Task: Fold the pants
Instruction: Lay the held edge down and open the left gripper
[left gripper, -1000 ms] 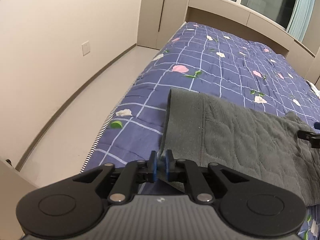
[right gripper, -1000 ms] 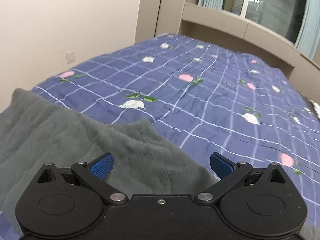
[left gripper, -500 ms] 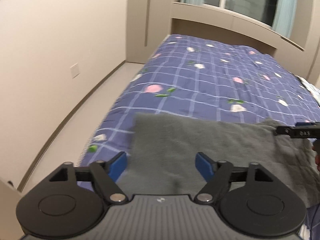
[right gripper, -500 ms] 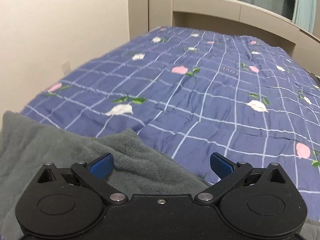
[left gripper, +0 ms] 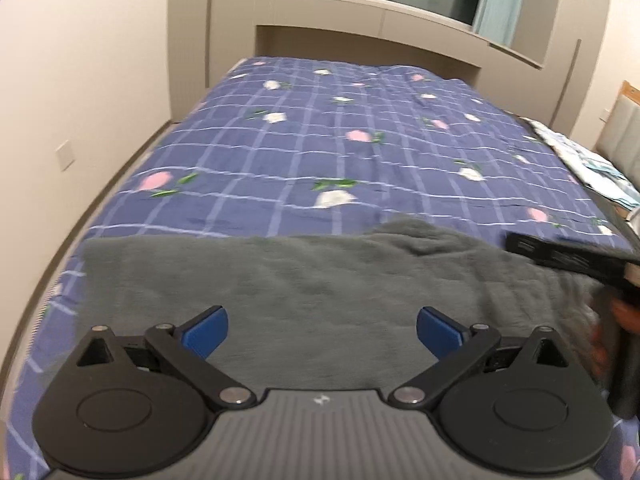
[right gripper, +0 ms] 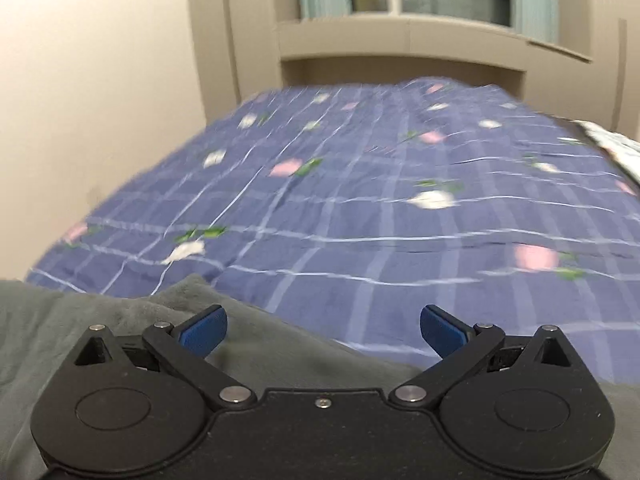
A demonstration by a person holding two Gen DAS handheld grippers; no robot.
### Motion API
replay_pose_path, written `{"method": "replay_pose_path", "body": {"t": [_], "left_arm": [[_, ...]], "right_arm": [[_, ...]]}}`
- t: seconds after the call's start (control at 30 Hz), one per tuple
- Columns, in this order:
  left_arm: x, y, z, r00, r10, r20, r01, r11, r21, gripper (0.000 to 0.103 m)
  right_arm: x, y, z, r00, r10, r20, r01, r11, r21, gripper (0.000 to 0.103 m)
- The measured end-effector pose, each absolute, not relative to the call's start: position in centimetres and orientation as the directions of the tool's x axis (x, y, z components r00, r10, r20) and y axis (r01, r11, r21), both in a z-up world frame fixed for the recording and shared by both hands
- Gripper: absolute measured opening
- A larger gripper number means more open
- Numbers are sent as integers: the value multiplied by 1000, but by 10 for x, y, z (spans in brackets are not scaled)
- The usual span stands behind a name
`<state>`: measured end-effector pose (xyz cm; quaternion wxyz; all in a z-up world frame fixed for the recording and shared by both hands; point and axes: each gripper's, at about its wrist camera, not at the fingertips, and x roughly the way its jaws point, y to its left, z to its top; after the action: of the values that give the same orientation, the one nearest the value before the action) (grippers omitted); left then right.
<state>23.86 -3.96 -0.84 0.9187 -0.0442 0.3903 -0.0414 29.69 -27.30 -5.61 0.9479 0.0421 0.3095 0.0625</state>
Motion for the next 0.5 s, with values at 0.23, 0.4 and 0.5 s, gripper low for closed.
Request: {"method": "replay_pose_path", "body": {"t": [0.23, 0.4, 0.5], "left_arm": [[256, -124, -21, 646, -217, -732, 200, 973, -113, 103], [261, -191, -30, 614, -300, -730, 320, 940, -118, 103], [262, -230, -38, 598, -334, -728, 377, 919, -112, 103]], "right_arm": [[167, -422, -50, 827, -65, -558, 183, 970, 158, 103], [109, -514, -61, 795, -209, -570, 399, 887, 231, 103], [92, -556, -76, 789, -196, -582, 459, 819, 346, 103]]}}
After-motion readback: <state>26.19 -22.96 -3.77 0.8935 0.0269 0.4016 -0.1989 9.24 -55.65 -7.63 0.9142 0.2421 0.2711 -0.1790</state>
